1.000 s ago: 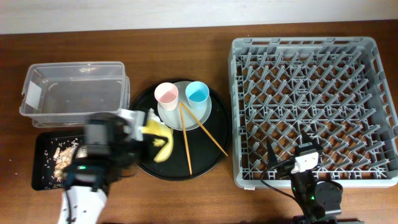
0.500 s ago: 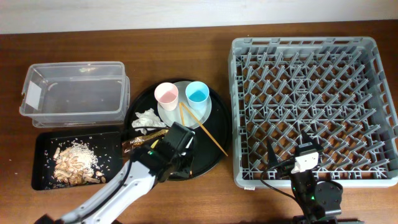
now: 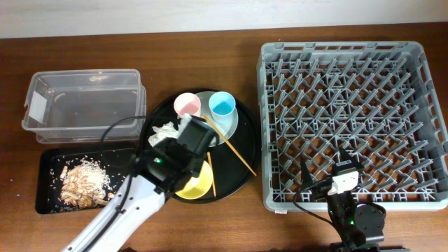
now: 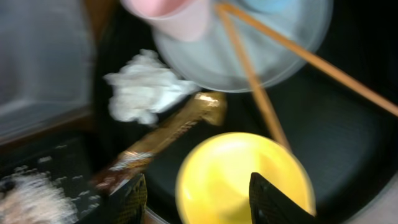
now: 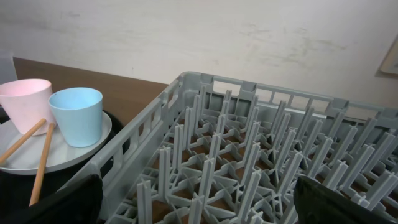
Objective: Sort waste into correct bins and load items into the dishwasher rack
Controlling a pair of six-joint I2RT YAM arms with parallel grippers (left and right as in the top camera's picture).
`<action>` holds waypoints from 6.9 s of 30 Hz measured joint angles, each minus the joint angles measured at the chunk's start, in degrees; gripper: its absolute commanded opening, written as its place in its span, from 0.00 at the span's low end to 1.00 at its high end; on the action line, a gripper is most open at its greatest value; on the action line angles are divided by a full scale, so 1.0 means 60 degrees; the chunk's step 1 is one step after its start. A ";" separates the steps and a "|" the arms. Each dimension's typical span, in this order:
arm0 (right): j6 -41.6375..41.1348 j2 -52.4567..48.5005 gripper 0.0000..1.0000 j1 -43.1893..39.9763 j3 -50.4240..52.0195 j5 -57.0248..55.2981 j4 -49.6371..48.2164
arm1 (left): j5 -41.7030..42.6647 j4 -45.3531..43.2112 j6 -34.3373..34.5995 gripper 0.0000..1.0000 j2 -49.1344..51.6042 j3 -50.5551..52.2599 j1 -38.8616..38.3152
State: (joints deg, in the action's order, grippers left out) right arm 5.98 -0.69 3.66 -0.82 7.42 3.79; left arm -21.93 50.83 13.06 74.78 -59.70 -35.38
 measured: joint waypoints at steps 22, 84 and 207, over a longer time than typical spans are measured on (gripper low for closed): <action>0.0000 0.0000 0.98 0.0000 0.0000 0.0000 0.0000 | 0.0984 -0.2605 -0.0856 0.57 0.1461 0.0240 0.2743; 0.0000 0.0000 0.98 0.0000 0.0000 0.0000 -0.0004 | 0.2820 -0.3133 -0.2335 0.69 0.2900 -0.1891 0.7224; -0.3424 -0.2816 0.98 0.0000 -0.5421 0.1311 0.4940 | 0.9089 0.2109 -0.0892 0.28 -0.1402 0.0565 0.8371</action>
State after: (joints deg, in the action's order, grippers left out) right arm -14.57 -17.58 3.66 -33.34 15.29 33.43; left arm 32.60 63.48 7.70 66.37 -56.31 14.85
